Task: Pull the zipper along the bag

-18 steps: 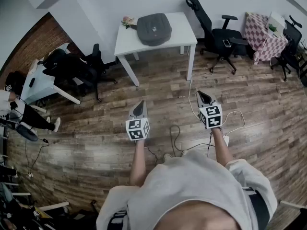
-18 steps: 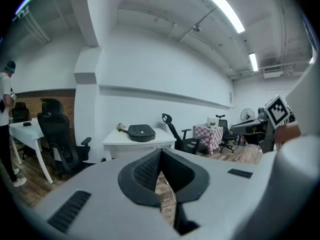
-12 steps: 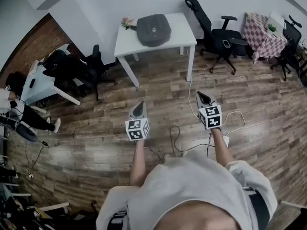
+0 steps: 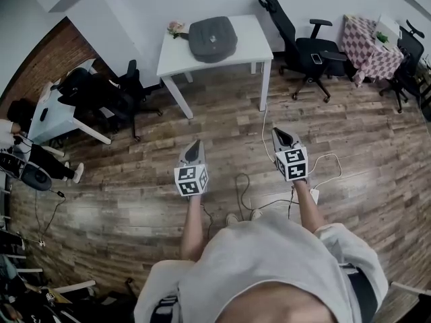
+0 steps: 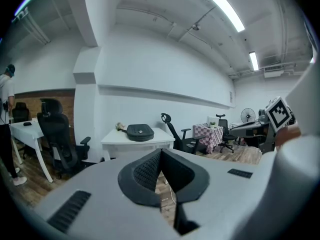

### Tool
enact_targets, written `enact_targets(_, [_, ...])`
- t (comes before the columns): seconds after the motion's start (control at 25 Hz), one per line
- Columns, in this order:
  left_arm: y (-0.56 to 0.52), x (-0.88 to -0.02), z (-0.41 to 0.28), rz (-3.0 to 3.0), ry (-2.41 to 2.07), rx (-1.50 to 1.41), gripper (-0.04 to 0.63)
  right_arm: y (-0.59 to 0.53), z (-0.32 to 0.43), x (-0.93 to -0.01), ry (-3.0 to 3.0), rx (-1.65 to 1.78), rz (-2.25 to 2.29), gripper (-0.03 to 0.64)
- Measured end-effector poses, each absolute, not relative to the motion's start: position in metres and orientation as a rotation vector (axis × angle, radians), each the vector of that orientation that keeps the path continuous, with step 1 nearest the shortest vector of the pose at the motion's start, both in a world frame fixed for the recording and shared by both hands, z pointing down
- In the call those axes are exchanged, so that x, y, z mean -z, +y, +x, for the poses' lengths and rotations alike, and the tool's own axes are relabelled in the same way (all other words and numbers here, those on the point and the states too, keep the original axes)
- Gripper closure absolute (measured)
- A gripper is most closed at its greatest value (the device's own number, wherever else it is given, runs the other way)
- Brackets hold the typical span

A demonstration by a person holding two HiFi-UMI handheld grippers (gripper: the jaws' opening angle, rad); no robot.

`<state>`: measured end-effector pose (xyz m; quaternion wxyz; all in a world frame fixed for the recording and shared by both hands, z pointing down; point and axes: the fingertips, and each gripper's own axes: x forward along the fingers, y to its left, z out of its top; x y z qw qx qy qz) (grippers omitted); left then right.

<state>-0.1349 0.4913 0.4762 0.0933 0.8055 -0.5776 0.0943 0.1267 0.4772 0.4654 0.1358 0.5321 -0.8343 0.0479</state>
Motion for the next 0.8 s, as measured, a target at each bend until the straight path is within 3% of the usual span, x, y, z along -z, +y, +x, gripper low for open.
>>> enact_targets(0.8, [0.468, -0.503, -0.106, 2.312, -1.765, -0.324, 0.569, 0.432, 0.153, -0.487, -2.437, -0.134, 1.467, 0.603])
